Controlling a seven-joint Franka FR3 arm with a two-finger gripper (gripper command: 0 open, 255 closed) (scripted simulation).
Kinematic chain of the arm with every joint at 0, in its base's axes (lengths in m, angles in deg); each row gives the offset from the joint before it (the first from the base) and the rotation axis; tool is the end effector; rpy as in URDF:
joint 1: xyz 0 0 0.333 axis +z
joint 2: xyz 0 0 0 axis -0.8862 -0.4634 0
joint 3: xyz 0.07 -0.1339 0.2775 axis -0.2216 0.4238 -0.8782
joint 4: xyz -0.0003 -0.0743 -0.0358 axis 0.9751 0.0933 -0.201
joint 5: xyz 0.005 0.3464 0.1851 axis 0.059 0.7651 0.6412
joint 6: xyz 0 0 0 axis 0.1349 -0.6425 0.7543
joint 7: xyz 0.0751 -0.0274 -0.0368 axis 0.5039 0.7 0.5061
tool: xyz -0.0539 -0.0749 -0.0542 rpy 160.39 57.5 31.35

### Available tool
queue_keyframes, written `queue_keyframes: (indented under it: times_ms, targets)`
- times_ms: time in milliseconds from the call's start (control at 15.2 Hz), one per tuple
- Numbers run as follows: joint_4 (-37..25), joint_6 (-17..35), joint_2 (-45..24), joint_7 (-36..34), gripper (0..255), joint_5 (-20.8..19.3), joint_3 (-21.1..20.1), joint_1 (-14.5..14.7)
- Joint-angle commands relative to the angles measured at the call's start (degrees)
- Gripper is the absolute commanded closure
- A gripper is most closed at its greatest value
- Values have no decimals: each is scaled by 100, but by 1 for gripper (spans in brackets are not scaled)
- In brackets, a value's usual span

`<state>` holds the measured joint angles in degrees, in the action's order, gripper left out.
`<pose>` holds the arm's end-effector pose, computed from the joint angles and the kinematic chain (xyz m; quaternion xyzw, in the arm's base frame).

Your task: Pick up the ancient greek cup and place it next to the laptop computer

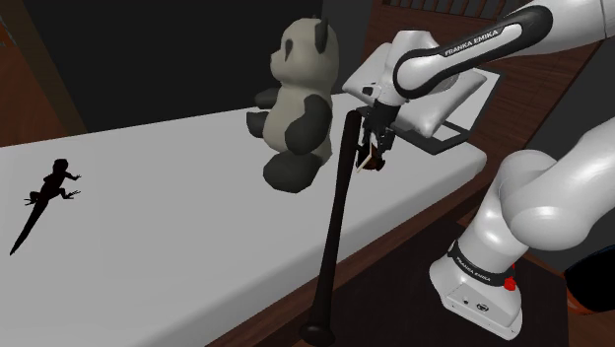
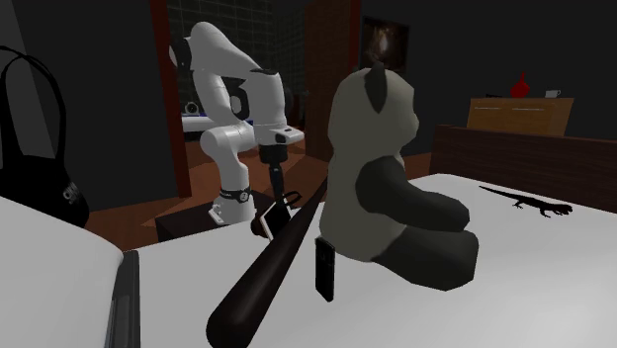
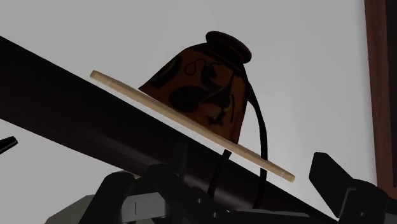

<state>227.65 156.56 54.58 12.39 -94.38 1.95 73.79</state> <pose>0.3775 -0.0999 0.3726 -0.8909 -0.4525 -0.0321 0.0242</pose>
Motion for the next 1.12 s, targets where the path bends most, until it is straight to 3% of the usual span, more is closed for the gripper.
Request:
queue_keyframes:
  times_ms: [0, 528, 594, 1056]
  targets:
    - [90, 251, -161, 46, 0, 26, 61, 32]
    - [90, 250, -160, 45, 0, 26, 60, 31]
    - [90, 250, -160, 45, 255, 26, 60, 31]
    - [87, 250, -163, 52, 255, 25, 66, 29]
